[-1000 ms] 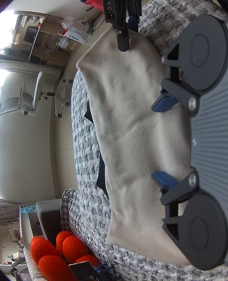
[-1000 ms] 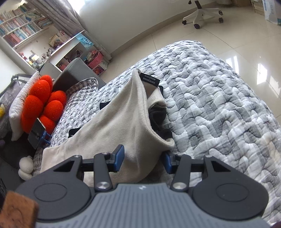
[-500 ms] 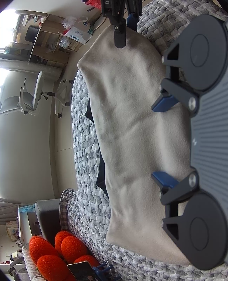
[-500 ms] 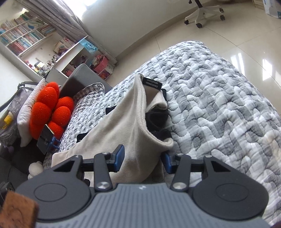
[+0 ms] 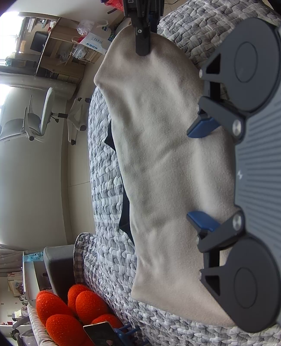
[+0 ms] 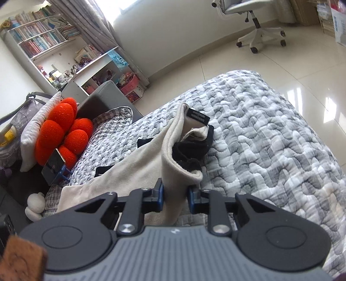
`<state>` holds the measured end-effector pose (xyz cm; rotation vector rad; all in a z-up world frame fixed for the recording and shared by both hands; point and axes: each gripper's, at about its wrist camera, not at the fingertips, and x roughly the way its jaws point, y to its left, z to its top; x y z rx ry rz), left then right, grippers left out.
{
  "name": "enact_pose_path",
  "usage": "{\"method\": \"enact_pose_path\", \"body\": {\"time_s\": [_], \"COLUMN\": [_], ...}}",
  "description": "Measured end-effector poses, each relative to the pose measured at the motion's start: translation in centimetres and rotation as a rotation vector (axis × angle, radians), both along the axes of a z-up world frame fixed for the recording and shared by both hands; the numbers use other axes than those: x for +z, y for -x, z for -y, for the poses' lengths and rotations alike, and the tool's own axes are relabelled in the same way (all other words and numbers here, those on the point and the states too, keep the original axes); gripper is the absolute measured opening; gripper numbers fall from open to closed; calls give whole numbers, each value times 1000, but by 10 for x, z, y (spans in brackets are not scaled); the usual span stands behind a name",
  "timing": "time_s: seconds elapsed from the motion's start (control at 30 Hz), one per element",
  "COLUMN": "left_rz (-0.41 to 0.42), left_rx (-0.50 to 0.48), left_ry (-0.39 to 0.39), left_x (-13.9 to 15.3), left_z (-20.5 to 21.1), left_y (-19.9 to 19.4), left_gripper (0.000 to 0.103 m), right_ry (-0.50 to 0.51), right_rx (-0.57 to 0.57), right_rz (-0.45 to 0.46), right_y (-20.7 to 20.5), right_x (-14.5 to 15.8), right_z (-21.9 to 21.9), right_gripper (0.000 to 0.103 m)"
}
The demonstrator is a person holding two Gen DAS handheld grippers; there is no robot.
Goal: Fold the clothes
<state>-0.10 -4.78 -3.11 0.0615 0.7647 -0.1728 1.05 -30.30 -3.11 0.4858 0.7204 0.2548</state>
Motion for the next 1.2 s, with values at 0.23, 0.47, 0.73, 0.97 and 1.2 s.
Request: {"method": "enact_pose_path", "body": {"time_s": [0.23,0.47,0.73,0.97,1.2], "left_rz": [0,-2,-5,16,-6], "left_rx": [0,-1,2,33,28], "left_ry": [-1,2,9,35,-29], "left_x": [0,0,0,8,-2], "left_z": [0,0,-1,-10,-10], "left_y": [1,1,-1,1,-5], "left_gripper": [76,76,76,76,76], "right_ry": [139,192,212,316,341], "right_rx": [59,73,80,138,164], "right_rz": [142,173,211,298,344], "right_y": [11,10,17,24,26], "right_x": [20,22,29,34,37], "right_z": [-23,-31,-40,-62,-72], "right_gripper": [23,23,22,21,21]}}
